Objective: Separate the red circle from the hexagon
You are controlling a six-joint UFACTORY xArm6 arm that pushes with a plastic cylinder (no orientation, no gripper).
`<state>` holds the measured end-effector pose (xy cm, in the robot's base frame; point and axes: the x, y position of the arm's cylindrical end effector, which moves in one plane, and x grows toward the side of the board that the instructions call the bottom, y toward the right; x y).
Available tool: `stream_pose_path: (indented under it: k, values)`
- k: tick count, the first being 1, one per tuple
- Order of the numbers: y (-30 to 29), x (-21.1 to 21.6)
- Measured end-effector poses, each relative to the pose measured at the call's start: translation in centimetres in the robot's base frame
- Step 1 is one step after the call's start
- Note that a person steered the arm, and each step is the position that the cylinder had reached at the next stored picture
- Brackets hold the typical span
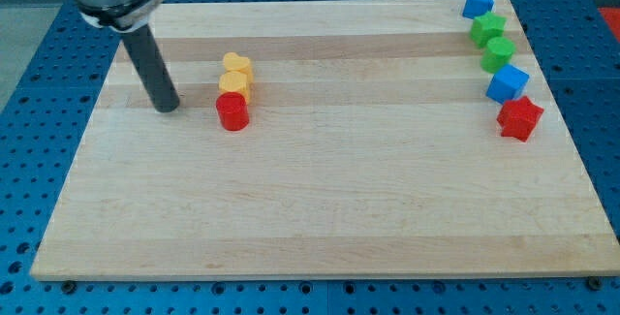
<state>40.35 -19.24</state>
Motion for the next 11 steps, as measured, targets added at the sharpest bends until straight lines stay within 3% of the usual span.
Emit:
stream_pose_path:
  k: [2,8,10,11]
  values:
    - [6.4,0.1]
    - [17.3,10.4]
    - [24.1,10.6]
    - [24.2,9.2]
